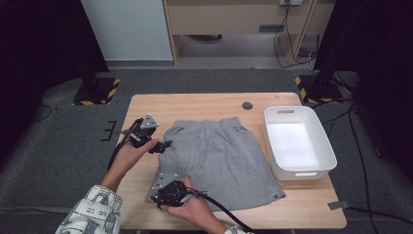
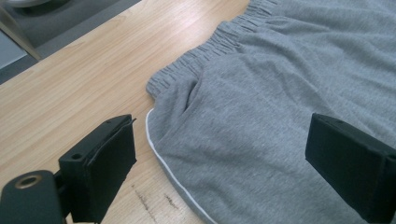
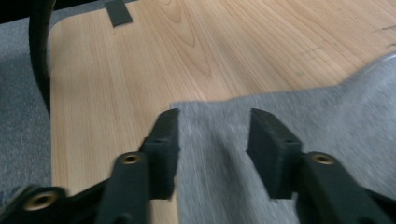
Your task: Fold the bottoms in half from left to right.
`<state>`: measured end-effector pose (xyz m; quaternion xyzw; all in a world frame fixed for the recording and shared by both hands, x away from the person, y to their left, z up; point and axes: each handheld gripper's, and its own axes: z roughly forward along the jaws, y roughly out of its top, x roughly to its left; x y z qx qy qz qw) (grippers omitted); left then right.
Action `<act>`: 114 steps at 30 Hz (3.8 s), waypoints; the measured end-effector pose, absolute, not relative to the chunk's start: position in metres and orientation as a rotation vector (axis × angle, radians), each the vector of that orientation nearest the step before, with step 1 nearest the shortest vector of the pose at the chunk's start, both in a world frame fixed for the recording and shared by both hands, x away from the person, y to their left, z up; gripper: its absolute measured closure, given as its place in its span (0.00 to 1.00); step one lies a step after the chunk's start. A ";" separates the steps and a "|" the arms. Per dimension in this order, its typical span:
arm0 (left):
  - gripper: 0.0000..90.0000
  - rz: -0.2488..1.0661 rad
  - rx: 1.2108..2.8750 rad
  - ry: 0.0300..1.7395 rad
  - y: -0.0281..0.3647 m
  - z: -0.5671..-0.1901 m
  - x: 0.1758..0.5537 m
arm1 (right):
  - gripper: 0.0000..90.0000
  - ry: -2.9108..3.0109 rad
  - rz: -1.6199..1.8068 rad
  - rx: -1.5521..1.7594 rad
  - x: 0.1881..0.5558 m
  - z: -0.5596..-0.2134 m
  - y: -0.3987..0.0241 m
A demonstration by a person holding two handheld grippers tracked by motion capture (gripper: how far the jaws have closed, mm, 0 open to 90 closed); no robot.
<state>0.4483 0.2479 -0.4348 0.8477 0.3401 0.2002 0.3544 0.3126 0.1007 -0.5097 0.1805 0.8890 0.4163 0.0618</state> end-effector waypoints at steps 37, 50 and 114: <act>0.09 0.528 2.194 0.898 0.249 -0.441 0.449 | 0.94 2.687 1.157 0.665 0.322 -0.524 0.121; 0.10 0.548 2.173 0.938 0.249 -0.440 0.456 | 0.95 2.611 1.205 0.766 0.338 -0.504 0.071; 0.95 0.447 2.150 1.161 0.242 -0.521 0.530 | 0.92 2.624 1.179 0.808 0.347 -0.528 0.040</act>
